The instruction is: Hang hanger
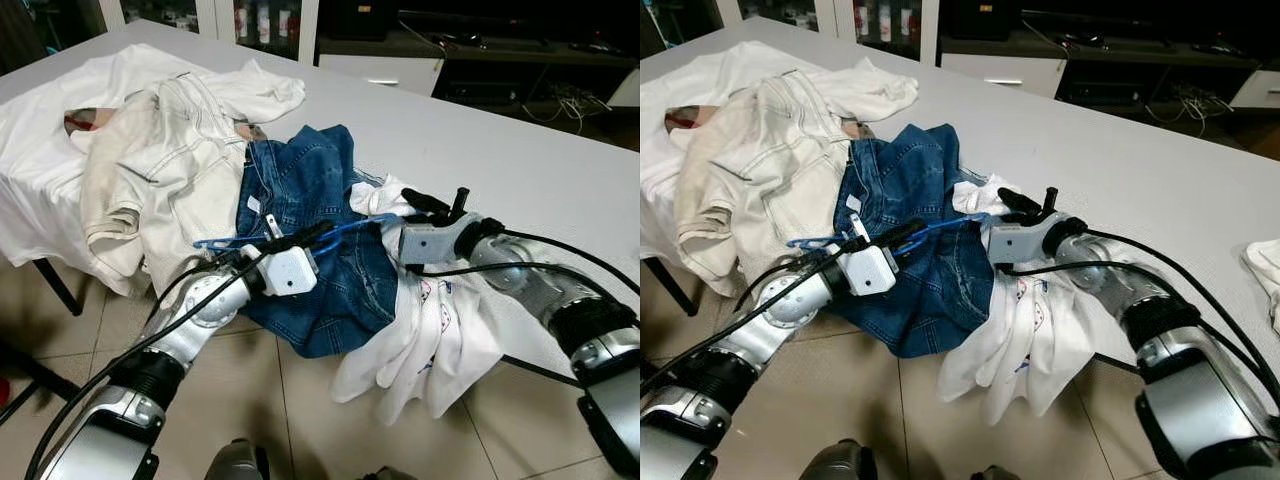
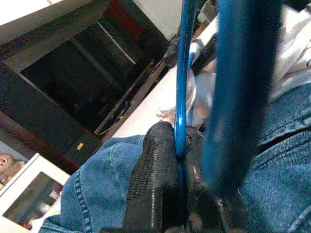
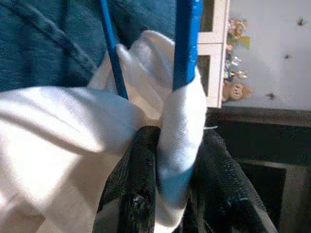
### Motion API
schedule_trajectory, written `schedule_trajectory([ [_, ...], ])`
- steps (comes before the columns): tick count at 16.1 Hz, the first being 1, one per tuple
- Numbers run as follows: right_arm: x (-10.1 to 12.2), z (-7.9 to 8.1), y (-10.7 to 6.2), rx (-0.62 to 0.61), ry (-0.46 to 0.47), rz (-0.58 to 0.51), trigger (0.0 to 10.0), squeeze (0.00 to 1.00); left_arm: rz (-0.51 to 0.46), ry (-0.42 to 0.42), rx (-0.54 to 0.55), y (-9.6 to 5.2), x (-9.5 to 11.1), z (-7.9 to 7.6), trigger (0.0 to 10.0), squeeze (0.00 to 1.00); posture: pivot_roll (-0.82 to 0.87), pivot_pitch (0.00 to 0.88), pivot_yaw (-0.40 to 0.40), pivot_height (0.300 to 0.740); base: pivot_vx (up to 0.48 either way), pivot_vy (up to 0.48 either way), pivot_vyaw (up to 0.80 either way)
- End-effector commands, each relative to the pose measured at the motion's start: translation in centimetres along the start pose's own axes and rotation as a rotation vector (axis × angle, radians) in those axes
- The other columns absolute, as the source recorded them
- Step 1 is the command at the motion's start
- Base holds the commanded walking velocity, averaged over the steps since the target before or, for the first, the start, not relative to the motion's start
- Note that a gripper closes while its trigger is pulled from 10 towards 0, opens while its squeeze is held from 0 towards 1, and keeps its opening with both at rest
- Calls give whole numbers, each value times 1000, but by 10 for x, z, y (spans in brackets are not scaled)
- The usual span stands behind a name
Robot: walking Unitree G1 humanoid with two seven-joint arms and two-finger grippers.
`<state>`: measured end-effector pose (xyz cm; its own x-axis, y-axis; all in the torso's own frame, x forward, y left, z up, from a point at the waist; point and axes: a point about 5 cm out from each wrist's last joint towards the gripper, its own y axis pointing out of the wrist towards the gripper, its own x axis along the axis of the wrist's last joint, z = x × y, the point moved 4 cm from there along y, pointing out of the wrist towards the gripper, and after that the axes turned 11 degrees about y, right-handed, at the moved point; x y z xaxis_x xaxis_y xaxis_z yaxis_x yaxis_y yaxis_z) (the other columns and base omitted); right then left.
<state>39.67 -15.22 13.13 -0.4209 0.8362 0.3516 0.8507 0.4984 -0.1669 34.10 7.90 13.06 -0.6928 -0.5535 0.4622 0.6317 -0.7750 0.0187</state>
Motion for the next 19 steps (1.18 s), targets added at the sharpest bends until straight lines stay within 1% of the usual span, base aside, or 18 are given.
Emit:
schedule_trajectory([
  [1, -59, -7, -24, -28, 5, 289, 10000, 0, 18, 6, 74, -6, -5, 16, 0, 0, 117, 0, -99, 710, 0, 0, 0],
  [2, -64, -7, -27, -30, -4, 312, 10000, 0, 20, 7, 74, -7, -5, 16, 0, 0, 122, 0, -99, 710, 0, 0, 0],
  [4, -67, -4, -29, -15, -5, 325, 10000, 0, 21, 8, 74, -8, -6, 16, 0, 0, 122, 0, -97, 710, 0, 0, 0],
  [5, -71, -3, -31, -19, -6, 343, 9647, 0, 22, 10, 74, -8, -6, 16, 0, 0, 122, 0, -97, 710, 0, 0, 0],
  [8, -82, -5, -36, -52, -3, 412, 10000, 0, 23, 13, 76, -8, -6, 17, 0, 0, 123, 0, -95, 710, 0, 0, 0],
  [10, -94, -8, -44, -75, -5, 480, 10000, 0, 24, 16, 76, -9, -6, 18, 0, 0, 127, 0, -93, 710, 0, 0, 0],
  [13, -104, -5, -53, -64, -6, 535, 10000, 0, 31, 19, 76, -12, -8, 18, 157, 0, 130, 0, -94, 710, 0, 0, 0],
  [14, -104, -4, -53, -58, -1, 531, 10000, 0, 34, 19, 77, -13, -9, 18, 157, 0, 130, 0, -93, 710, 0, 0, 0],
  [16, -94, -3, -46, -49, 23, 463, 10000, 0, 40, 21, 81, -14, -10, 19, 314, 0, 128, 0, -93, 710, 0, 0, 0],
  [17, -91, -3, -44, -52, 32, 447, 10000, 0, 40, 22, 82, -14, -10, 20, 471, 0, 128, 0, -93, 710, 0, 0, 0],
  [18, -84, -4, -39, -56, 66, 404, 10000, 0, 41, 17, 104, -13, -10, 23, 4549, 0, 125, 0, -91, 710, 0, 0, 0],
  [19, -80, -5, -36, -59, 90, 384, 10000, 0, 41, 4, 132, -11, -9, 27, 5843, 0, 125, 0, -91, 710, 0, 0, 0],
])
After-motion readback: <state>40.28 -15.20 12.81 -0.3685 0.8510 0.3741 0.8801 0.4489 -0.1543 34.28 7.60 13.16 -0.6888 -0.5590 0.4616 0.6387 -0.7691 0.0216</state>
